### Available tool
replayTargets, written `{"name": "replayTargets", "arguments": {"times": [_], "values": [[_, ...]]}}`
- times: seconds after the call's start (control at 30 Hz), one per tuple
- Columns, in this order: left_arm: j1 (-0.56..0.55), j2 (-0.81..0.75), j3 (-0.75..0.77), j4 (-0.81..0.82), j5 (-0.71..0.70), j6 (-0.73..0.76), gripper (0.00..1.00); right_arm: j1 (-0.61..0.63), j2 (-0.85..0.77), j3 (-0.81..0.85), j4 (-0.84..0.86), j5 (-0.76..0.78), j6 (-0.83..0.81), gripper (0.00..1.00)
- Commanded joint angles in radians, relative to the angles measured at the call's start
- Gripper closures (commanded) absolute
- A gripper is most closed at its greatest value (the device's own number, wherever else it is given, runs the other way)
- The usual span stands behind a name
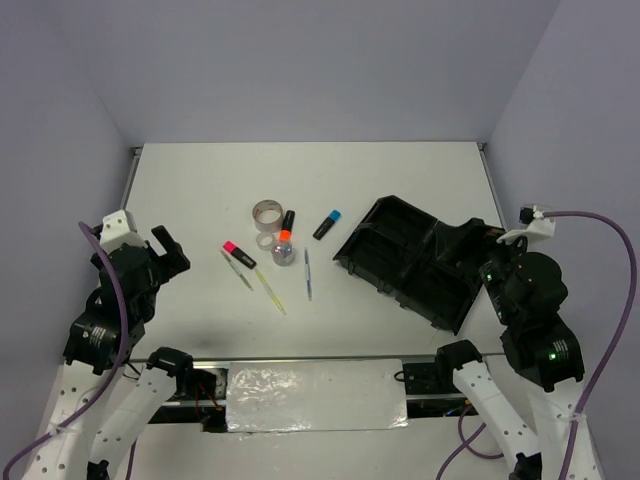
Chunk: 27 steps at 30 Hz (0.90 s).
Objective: Sort the stationery into containers
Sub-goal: Pick up the stationery from the center of the board.
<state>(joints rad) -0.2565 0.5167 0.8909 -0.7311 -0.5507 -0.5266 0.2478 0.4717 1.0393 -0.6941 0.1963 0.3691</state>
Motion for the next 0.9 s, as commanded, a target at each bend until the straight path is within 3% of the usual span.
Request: {"name": "replayTargets", "arguments": {"times": [0.0, 0.13, 0.23, 0.27, 0.5, 0.67, 0.87], "values": [[0.007, 0.014, 0.019, 0.048, 0.012, 0.013, 0.01, -0.004, 0.033, -0.053, 0.198, -0.167, 0.048, 0.0], [0.007, 0.014, 0.02, 0.045, -0.002, 0.008, 0.01, 0.039, 0.269, -0.067, 0.384, -0.45, 0.123, 0.0], [0.008, 0.023, 0.017, 0.042, -0.006, 0.004, 0.01, 0.198, 0.558, 0.081, 0.366, -0.336, 0.088, 0.0], [0.008, 0.028, 0.02, 0.033, -0.012, 0.002, 0.01, 0.305, 0.7, 0.125, 0.342, -0.236, 0.05, 0.0], [0.008, 0.028, 0.019, 0.035, -0.011, 0.004, 0.01, 0.518, 1.3, 0.574, 0.162, -0.005, -0.007, 0.0], [0.01, 0.026, 0.017, 0.039, -0.002, 0.008, 0.01, 0.611, 1.55, 0.843, 0.005, 0.156, -0.029, 0.0], [0.01, 0.026, 0.017, 0.048, 0.018, 0.017, 0.01, 0.624, 1.641, 0.858, 0.033, 0.104, -0.024, 0.0]]}}
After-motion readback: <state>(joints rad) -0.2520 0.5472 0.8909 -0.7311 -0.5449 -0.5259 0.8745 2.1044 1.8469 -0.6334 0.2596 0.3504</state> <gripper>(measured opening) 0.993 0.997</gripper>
